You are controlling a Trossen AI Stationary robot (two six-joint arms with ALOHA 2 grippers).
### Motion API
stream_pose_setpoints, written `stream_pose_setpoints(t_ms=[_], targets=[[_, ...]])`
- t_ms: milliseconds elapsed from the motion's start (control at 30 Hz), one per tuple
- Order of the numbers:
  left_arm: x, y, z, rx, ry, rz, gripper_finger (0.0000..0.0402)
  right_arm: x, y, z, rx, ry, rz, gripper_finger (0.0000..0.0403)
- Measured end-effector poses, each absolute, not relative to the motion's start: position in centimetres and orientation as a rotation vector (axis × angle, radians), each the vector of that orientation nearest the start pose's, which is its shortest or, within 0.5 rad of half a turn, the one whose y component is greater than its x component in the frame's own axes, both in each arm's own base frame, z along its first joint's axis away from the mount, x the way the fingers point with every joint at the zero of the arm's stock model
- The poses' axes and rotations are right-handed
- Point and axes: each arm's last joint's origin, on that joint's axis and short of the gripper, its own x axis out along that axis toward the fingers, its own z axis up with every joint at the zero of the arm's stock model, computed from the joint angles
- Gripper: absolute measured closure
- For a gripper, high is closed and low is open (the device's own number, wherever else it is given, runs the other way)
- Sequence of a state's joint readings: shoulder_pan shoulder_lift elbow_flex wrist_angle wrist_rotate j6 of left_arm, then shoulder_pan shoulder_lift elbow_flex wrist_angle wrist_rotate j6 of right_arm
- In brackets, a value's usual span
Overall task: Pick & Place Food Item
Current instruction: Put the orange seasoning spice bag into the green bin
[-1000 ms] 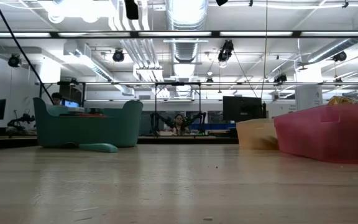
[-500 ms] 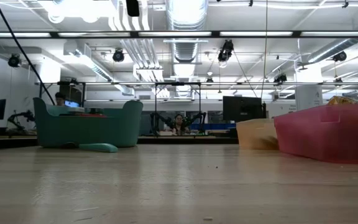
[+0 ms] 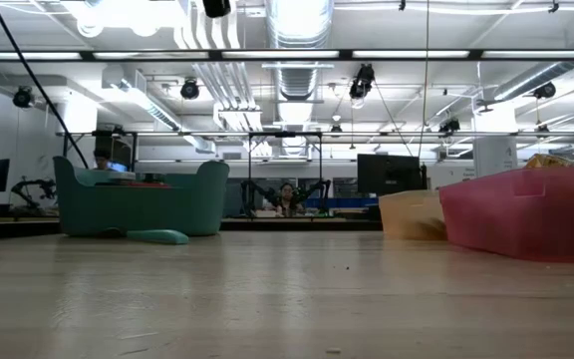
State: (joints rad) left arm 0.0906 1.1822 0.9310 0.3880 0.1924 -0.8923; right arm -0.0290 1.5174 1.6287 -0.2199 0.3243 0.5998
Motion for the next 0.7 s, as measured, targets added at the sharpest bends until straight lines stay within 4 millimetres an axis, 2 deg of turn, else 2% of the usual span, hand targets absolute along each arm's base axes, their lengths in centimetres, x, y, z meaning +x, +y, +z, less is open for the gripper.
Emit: stream_pose_setpoints(t_ms=[133,267,500,700], targets=[[26.1,1.4,36.2,-0.903,-0.018,-0.310,0.0169,33.3,-1.6,44.0,0.504,0.112,-0.269,0.0383],[25.2,1.0,36.9,-0.912,0.013,-0.414,0.0123,32.8,-1.2,43.0,0.449,0.267,-0.168,0.0383],[23.5,1.2,36.4,-0.967,0.157,-0.337,0.0109,32.7,-0.2,42.2,0.474,0.404,0.090,0.0383],[23.1,2.6,35.9,-0.941,0.185,-0.268,0.0108,33.9,0.6,40.8,0.504,0.474,0.206,0.0384]])
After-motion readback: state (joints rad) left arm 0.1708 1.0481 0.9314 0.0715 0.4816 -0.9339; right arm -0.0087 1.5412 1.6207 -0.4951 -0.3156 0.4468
